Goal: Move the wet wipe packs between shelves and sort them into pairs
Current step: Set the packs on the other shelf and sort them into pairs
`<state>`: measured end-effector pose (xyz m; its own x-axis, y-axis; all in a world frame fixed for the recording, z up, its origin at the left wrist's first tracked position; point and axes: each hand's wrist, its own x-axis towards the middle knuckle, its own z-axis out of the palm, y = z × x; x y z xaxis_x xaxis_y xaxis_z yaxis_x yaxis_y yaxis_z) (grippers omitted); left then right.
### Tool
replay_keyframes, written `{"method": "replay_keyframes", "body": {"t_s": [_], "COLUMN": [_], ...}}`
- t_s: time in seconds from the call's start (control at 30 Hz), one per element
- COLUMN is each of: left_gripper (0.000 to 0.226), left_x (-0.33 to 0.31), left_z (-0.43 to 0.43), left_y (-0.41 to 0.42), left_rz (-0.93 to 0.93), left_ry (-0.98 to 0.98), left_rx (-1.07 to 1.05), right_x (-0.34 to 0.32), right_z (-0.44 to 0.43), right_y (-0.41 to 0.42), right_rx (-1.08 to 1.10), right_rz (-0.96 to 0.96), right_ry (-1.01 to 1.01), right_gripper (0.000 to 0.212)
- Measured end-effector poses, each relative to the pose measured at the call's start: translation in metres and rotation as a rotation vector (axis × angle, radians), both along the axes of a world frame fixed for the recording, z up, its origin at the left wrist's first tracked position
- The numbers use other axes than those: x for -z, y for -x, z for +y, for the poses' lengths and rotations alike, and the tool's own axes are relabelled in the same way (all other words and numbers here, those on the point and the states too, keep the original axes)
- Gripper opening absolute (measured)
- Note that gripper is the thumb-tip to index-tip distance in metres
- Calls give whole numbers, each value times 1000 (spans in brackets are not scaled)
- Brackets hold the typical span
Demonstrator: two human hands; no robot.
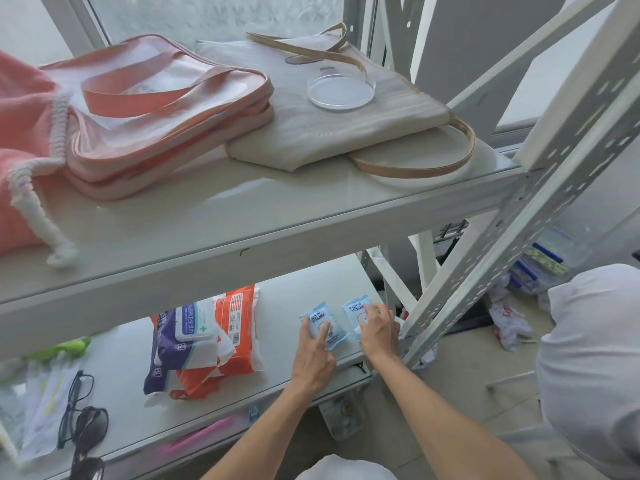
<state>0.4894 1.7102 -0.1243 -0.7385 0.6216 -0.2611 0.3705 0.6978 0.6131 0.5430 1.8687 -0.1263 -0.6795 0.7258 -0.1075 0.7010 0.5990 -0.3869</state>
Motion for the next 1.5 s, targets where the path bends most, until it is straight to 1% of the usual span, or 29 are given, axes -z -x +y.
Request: {"method": "replay_keyframes", "body": {"t_s": [0.07, 0.17, 0.43, 0.6, 0.67, 0.8, 0.93, 1.0, 1.07, 1.13, 1.2, 1.27, 1.33, 1.37, 1.4, 1.43, 1.47, 1.5], "left_gripper": [67, 68, 69, 73, 73, 75, 72, 70, 68, 60, 47, 35, 27, 25, 22, 19, 20, 27], "left_x": [1, -3, -8, -15, -18, -18, -22, -28, -37, -47, -64, -85, -108, -114, -116, -116, -114, -109], "left_z": [-3, -1, 22, 33, 33, 24, 11, 3, -3, -8, -15, -25, -43, -57, -75, -95, -116, -137], "left_y": [0, 1, -6, -2, -1, -1, 3, 9, 18, 29, 40, 53, 68, 78, 89, 99, 108, 114], "left_rz": [-16, -25, -53, -70, -77, -73, -92, -106, -97, -51, 11, 125, 344, 462, 532, 538, 486, 397], "left_ry": [43, 86, 123, 143, 144, 159, 165, 136, 97, 40, -37, -125, -224, -236, -207, -154, -87, -12], "left_rx": [65, 135, 217, 243, 239, 234, 215, 171, 114, 35, -80, -203, -351, -451, -567, -674, -757, -810], "right_x": [2, 0, -10, -13, -10, -5, -6, -15, -26, -40, -52, -63, -75, -78, -77, -74, -69, -66], "right_z": [1, -1, 12, 19, 18, 13, 13, 11, 4, -12, -31, -54, -86, -105, -124, -142, -156, -167], "right_y": [-4, -7, -15, -22, -22, -14, -10, -7, 1, 19, 45, 74, 101, 112, 122, 129, 135, 138], "right_rx": [72, 127, 168, 102, 84, 63, 66, 72, 21, -64, -133, -186, -239, -265, -284, -294, -288, -265], "right_rz": [40, 47, -24, -86, -101, -122, -135, -126, -93, -54, -4, 81, 107, 82, 46, 10, -2, 33], "right_ry": [0, 44, 91, 16, 1, 18, 16, -35, -66, -43, 20, 170, 404, 525, 623, 678, 698, 706], "right_gripper": [23, 16, 24, 22, 24, 34, 30, 27, 28, 32, 32, 29, 26, 27, 31, 39, 52, 71]}}
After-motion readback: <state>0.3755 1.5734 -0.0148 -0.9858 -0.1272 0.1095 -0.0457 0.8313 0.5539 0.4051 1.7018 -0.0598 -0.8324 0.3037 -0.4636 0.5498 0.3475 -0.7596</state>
